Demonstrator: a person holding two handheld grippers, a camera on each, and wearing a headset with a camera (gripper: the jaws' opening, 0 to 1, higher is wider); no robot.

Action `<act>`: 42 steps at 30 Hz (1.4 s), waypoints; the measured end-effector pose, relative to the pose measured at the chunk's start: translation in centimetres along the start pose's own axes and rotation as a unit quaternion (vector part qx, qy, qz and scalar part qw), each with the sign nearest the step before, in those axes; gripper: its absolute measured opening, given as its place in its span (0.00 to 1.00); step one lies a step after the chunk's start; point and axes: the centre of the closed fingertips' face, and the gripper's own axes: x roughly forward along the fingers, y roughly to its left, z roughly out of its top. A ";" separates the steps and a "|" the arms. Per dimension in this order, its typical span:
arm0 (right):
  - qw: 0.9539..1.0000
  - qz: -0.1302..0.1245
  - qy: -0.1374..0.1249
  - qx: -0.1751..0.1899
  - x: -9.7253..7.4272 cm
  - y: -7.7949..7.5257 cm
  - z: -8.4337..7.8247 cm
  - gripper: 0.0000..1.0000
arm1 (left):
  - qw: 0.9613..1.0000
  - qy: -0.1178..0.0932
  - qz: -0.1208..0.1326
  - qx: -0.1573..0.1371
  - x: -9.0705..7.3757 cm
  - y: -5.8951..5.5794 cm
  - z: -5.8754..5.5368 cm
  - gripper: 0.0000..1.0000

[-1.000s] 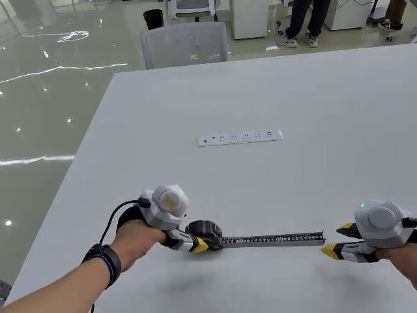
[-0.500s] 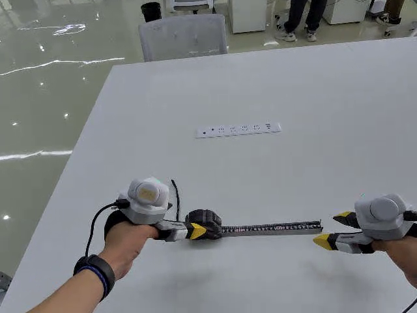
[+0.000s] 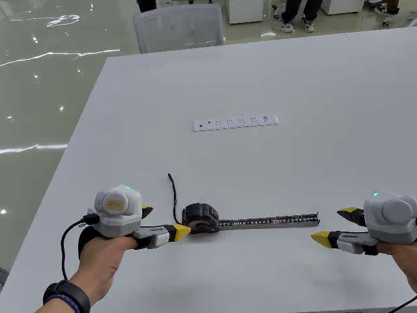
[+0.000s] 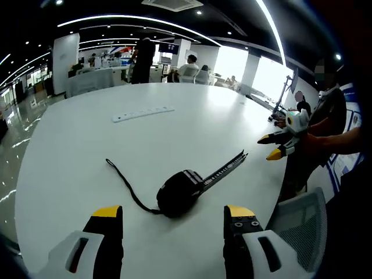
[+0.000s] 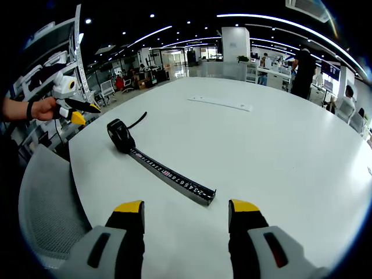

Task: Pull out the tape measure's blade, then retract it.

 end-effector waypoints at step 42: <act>0.997 -0.025 -0.056 0.051 -3.9 3.2 -0.6 0.62 | 0.991 -0.074 0.062 -0.088 -7.5 0.4 -2.2 0.71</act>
